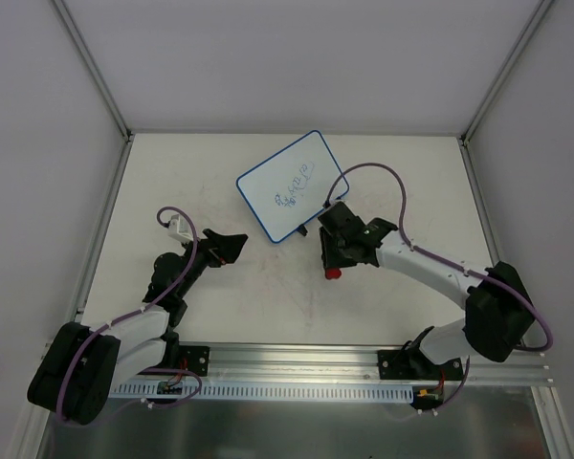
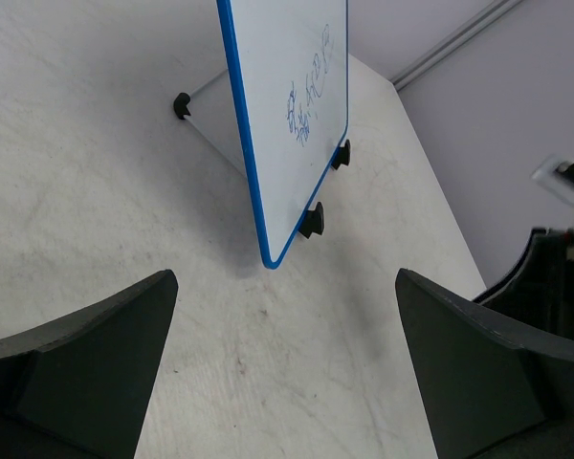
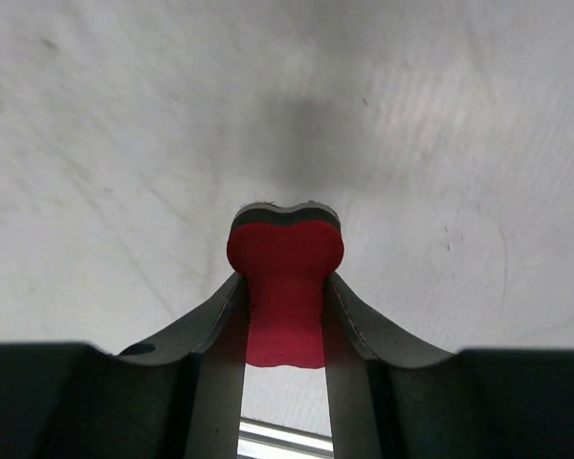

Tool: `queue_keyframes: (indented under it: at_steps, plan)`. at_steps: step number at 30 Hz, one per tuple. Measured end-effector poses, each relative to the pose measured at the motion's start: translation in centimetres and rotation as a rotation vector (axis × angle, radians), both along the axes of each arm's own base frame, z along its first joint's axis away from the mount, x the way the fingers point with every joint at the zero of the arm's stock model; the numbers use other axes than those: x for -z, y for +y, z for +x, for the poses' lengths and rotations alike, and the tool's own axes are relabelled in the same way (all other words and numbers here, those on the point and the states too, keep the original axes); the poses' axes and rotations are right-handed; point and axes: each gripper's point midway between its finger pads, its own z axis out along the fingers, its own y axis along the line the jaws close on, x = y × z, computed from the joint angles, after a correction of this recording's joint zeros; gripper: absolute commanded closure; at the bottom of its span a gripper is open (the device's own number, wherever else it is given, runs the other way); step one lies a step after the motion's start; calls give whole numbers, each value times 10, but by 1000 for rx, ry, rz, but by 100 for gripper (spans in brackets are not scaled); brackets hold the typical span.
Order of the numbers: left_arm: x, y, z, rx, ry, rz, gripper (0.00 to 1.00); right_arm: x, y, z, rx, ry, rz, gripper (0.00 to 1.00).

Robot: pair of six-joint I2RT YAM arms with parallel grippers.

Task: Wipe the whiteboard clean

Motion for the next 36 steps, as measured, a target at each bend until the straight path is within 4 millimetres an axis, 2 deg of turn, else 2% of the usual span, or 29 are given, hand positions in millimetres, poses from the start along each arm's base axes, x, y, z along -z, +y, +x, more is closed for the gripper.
queue_keyframes:
  at_steps: [4, 7, 12, 15, 19, 23, 27, 30, 32, 34, 36]
  plan:
    - [1, 0, 0, 2, 0, 4, 1, -40, 30, 31, -74, -99, 59, 100]
    - [4, -2, 1, 10, 10, 13, 1, -60, 48, 52, -124, -154, 77, 100]
    - [0, -8, 17, 20, 13, 43, 2, -75, 86, 87, -208, -215, 96, 100]
    - [-7, -13, 33, 27, -5, 57, 10, -78, 110, 110, -239, -252, 123, 100]
    - [-15, -22, 49, 55, -30, 70, 5, -78, 128, 133, -263, -298, 153, 100]
    - [-18, -25, 58, 73, -57, 66, 6, -82, 134, 156, -256, -353, 192, 100]
    - [-13, -13, 79, 55, -45, 57, 9, -89, 134, 176, -240, -423, 241, 100]
    - [-7, -4, 98, 48, -24, 19, 11, -79, 135, 183, -233, -465, 266, 100]
    - [8, -1, 105, 58, 22, -2, 13, -66, 133, 180, -234, -463, 266, 100]
    - [31, 1, 110, 70, 101, -27, 16, -55, 132, 175, -238, -450, 262, 100]
    - [46, -2, 112, 92, 153, -46, 17, -54, 134, 175, -243, -451, 270, 100]
